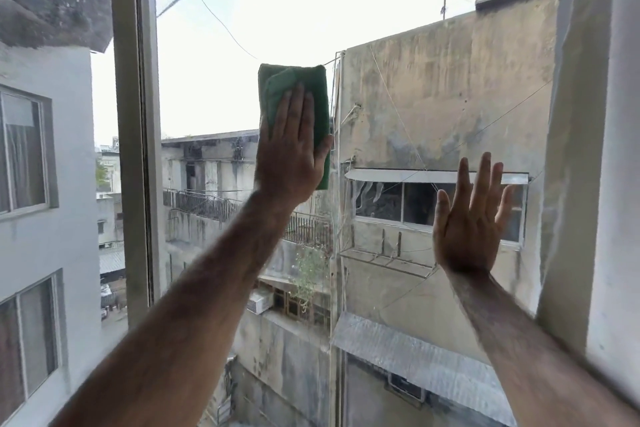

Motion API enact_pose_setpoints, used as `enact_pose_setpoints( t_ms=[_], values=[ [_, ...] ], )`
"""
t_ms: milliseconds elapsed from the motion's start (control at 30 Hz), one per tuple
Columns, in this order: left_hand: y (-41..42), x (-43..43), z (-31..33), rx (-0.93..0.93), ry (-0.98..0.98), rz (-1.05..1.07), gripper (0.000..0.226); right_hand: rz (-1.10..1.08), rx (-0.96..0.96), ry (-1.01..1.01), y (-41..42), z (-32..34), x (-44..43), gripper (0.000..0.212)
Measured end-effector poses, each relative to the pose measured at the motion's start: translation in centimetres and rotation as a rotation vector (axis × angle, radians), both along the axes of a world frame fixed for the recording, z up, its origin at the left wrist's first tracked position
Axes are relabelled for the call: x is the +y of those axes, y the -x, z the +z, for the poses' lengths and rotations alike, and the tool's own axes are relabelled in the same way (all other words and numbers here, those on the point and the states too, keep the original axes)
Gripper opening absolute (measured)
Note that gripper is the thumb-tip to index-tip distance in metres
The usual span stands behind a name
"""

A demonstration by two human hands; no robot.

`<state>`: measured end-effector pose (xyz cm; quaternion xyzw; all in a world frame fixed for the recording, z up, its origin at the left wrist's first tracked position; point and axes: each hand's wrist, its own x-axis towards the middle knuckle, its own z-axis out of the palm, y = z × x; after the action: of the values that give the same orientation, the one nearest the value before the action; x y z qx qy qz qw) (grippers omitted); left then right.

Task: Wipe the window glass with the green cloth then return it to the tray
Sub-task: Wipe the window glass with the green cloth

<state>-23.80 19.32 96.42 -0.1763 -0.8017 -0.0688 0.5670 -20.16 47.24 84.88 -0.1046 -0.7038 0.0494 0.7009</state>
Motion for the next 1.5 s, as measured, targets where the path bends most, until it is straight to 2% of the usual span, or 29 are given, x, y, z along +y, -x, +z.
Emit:
enact_pose_setpoints(
  t_ms=[133, 233, 300, 367, 467, 567, 667, 700, 800, 867, 933, 967, 1100, 1200, 1233, 1267, 1400, 1467, 1500],
  values=[
    [0.0, 0.4, -7.2, -0.018, -0.048, -0.039, 0.079, -0.015, 0.014, -0.002, 0.2, -0.2, 0.1, 0.063],
    [0.0, -0.6, -13.8, -0.061, 0.009, -0.018, 0.082, -0.019, 0.023, -0.004, 0.3, 0.0, 0.1, 0.063],
    [-0.1, -1.5, -16.1, -0.069, 0.059, 0.001, 0.083, -0.027, 0.016, 0.001, 0.2, -0.1, 0.0, 0.063],
    [0.1, -2.3, -15.5, -0.049, 0.116, 0.013, 0.084, -0.02, 0.016, 0.005, 0.2, -0.2, -0.1, 0.063],
    [0.7, -2.6, -10.6, 0.0, 0.109, 0.013, 0.086, -0.023, 0.022, -0.006, 0.1, -0.1, -0.2, 0.063],
    [0.6, -0.7, -3.8, 0.004, -0.074, -0.016, 0.088, -0.022, 0.025, -0.006, 0.2, 0.0, -0.1, 0.063],
    [-0.6, 4.1, -1.9, -0.022, -0.273, -0.072, 0.088, -0.024, 0.018, -0.003, 0.3, 0.0, 0.0, 0.063],
    [-0.9, 6.1, -2.8, 0.006, -0.248, -0.095, 0.088, -0.026, 0.016, -0.005, 0.3, -0.1, 0.0, 0.063],
    [-1.8, 10.3, -7.9, 0.082, 0.064, -0.145, 0.087, -0.034, 0.028, -0.007, 0.2, 0.1, 0.0, 0.063],
    [-1.9, 9.9, -9.8, 0.103, 0.219, -0.146, 0.085, -0.028, 0.024, -0.009, 0.1, 0.0, -0.1, 0.062],
    [-1.4, 7.7, -8.9, 0.134, 0.27, -0.13, 0.082, -0.027, 0.022, -0.004, 0.0, 0.0, -0.1, 0.063],
    [-1.0, 6.3, -8.1, 0.136, 0.224, -0.109, 0.083, -0.028, 0.022, -0.006, 0.0, 0.1, -0.1, 0.063],
    [0.2, 0.2, -4.3, 0.064, -0.183, 0.015, 0.085, -0.015, 0.019, -0.011, 0.2, 0.1, 0.1, 0.063],
    [-0.5, 1.6, -3.0, 0.018, -0.361, 0.001, 0.086, -0.03, 0.015, -0.008, 0.2, 0.1, 0.1, 0.063],
    [-0.8, 2.9, -3.1, 0.023, -0.363, -0.027, 0.086, -0.032, 0.01, -0.011, 0.2, 0.0, 0.2, 0.063],
    [-1.1, 4.3, -3.9, 0.037, -0.3, -0.053, 0.085, -0.032, 0.009, -0.012, 0.1, 0.0, 0.1, 0.063],
    [-1.8, 5.7, -9.6, 0.077, 0.185, -0.082, 0.086, -0.03, 0.005, -0.009, -0.3, 0.2, 0.0, 0.063],
    [-1.4, 3.1, -10.1, 0.083, 0.276, -0.073, 0.087, -0.019, -0.004, -0.006, -0.5, 0.1, -0.2, 0.064],
    [-0.9, 1.4, -9.7, 0.079, 0.252, -0.064, 0.087, -0.014, -0.005, -0.004, -0.5, 0.2, -0.4, 0.064]
  ],
)
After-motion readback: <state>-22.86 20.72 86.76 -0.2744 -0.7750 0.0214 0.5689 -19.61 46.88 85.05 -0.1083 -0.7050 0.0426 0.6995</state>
